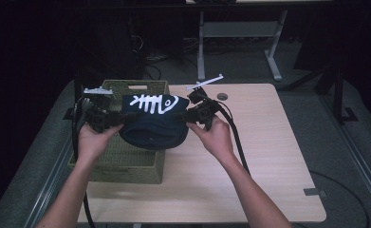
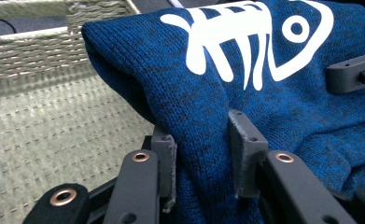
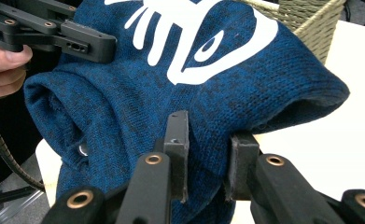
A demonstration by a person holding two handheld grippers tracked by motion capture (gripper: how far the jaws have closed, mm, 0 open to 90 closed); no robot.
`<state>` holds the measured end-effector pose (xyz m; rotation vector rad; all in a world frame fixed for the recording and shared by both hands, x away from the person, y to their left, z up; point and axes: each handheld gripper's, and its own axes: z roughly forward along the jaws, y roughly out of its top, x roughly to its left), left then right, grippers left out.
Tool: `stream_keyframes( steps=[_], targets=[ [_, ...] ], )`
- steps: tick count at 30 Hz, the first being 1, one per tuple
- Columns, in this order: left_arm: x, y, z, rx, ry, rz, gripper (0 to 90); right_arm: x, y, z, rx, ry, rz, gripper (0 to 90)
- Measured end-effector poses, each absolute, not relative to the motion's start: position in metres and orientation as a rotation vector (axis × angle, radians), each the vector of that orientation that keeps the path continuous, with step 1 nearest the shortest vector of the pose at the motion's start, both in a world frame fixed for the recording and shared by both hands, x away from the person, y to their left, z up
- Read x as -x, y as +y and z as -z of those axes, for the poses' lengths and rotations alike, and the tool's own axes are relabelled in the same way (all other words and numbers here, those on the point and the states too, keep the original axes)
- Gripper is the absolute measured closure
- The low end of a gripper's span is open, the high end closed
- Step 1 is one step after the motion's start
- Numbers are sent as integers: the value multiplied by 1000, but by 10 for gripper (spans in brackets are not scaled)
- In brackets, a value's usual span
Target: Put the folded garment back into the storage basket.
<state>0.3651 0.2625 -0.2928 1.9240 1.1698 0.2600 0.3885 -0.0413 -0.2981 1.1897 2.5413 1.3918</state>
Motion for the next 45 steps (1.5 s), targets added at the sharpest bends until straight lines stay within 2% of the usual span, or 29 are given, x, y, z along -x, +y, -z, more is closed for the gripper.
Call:
stream_keyframes(
  steps=[24,45],
  targets=[
    [-366,311,298,-1906,1236,-282,656,-399,12,299,-1162,2590,-1387,731],
    [-366,333,308,-1898,1287,-338,643,-407,40,314,-1181,2609,-1405,725]
  ],
)
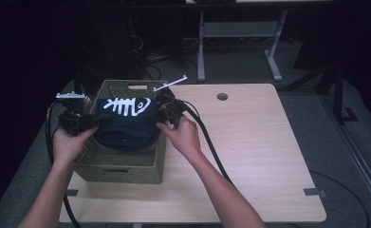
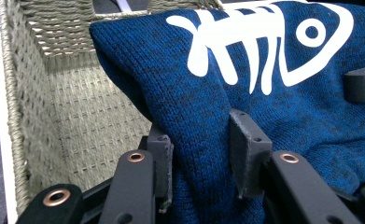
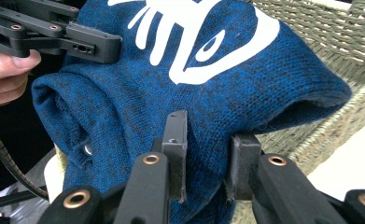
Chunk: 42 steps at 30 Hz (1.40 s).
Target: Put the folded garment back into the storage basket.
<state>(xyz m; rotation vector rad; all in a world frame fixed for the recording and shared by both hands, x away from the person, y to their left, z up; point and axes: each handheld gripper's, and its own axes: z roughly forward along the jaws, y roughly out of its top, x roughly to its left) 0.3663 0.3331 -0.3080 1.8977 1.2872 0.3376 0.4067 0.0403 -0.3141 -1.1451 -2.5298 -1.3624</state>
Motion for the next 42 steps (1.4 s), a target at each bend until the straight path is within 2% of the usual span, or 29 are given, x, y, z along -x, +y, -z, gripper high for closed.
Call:
stream_keyframes(
  steps=[42],
  targets=[
    [-373,345,345,-1979,1382,-362,589,-415,70,357,1173,-2533,1266,703]
  ],
)
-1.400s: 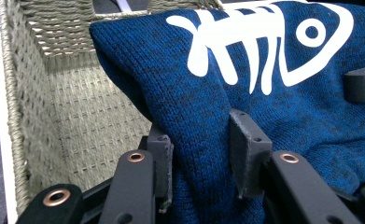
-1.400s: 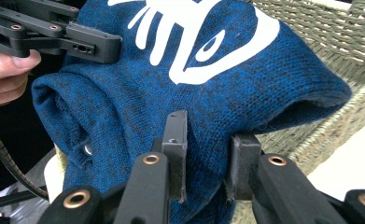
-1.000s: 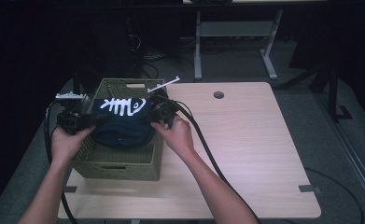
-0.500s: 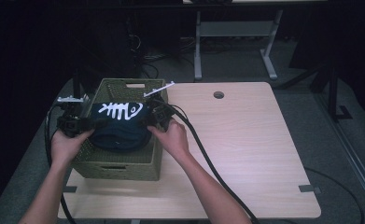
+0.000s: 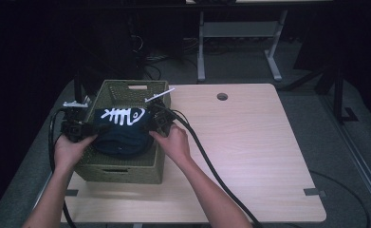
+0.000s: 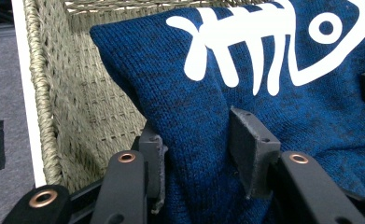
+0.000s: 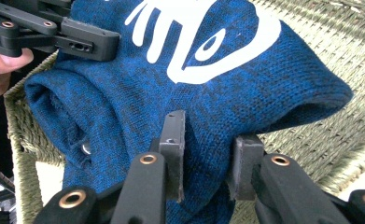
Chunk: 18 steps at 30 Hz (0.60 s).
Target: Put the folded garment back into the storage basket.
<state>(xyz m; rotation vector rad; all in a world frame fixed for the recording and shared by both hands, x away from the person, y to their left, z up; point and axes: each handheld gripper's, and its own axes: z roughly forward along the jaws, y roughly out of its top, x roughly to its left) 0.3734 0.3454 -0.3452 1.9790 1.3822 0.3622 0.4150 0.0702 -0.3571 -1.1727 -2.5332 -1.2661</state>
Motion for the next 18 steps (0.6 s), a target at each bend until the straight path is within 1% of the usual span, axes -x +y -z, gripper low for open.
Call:
stream_keyframes(
  steps=[18],
  targets=[
    [-377,344,350,-2003,1394,-365,576,-415,71,363,1181,-2557,1234,680]
  ],
)
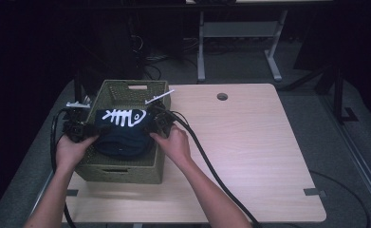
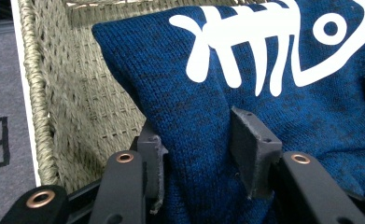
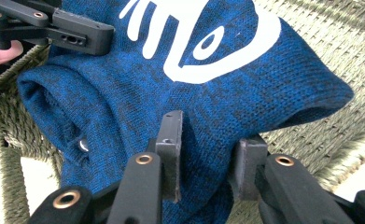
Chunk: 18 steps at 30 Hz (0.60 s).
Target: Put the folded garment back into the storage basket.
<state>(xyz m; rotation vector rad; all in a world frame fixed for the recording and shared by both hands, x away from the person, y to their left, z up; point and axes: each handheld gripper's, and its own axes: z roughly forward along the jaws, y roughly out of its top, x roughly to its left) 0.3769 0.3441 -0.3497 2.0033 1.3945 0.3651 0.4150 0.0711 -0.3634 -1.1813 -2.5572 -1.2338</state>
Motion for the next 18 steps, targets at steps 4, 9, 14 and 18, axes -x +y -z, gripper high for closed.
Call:
stream_keyframes(
  steps=[4,9,14,18],
  targets=[
    [-377,344,350,-2007,1400,-367,570,-415,72,365,1181,-2569,1228,671],
    [-377,344,349,-2016,1397,-391,558,-414,73,366,1174,-2586,1223,663],
    [-378,341,351,-2035,1393,-407,563,-413,76,368,1161,-2591,1212,652],
    [-379,337,351,-2054,1400,-432,526,-413,77,368,1167,-2612,1193,626]
  ],
)
